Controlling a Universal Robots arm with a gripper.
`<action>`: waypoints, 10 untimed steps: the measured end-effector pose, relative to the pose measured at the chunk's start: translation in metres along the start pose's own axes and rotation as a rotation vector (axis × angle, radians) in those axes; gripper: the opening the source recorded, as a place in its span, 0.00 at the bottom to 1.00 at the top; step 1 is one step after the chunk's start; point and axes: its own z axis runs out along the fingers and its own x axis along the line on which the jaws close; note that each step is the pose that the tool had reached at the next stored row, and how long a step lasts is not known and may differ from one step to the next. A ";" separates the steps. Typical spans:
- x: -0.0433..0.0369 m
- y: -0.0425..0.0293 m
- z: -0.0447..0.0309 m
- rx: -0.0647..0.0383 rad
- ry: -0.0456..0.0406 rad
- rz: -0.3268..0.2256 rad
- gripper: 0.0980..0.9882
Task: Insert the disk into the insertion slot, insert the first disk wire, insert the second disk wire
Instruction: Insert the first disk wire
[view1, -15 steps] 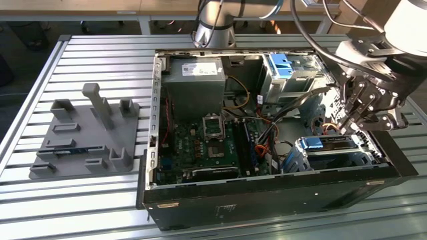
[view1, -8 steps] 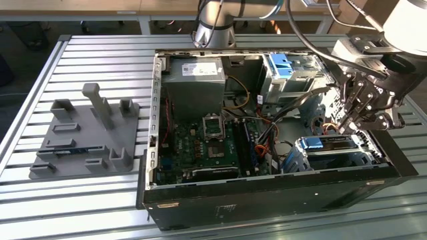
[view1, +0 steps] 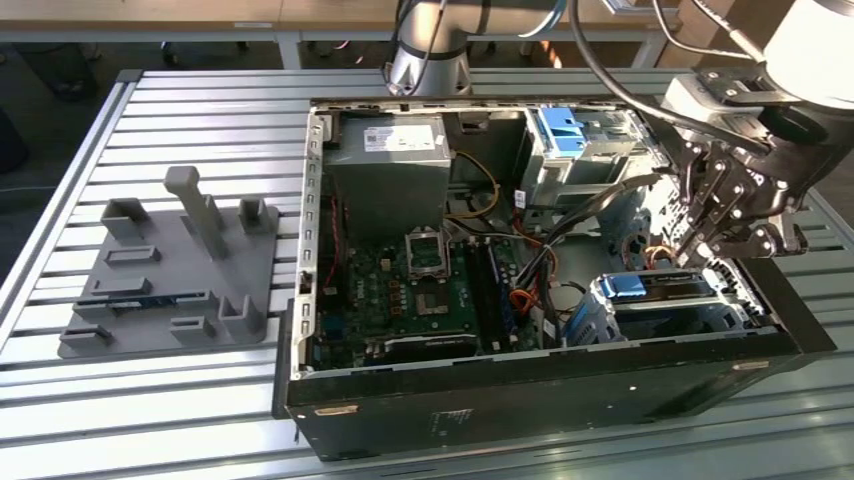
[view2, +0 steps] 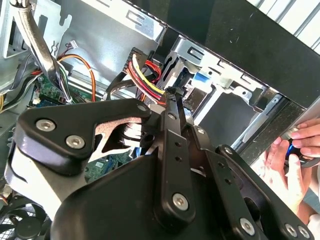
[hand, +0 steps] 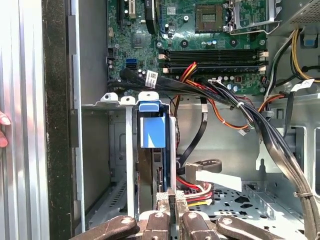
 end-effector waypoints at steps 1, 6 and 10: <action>0.0003 0.0000 0.0000 0.000 0.0001 0.000 0.07; 0.0022 -0.0001 0.0003 0.000 -0.0001 0.000 0.07; 0.0037 -0.0001 0.0006 0.000 -0.0001 0.000 0.07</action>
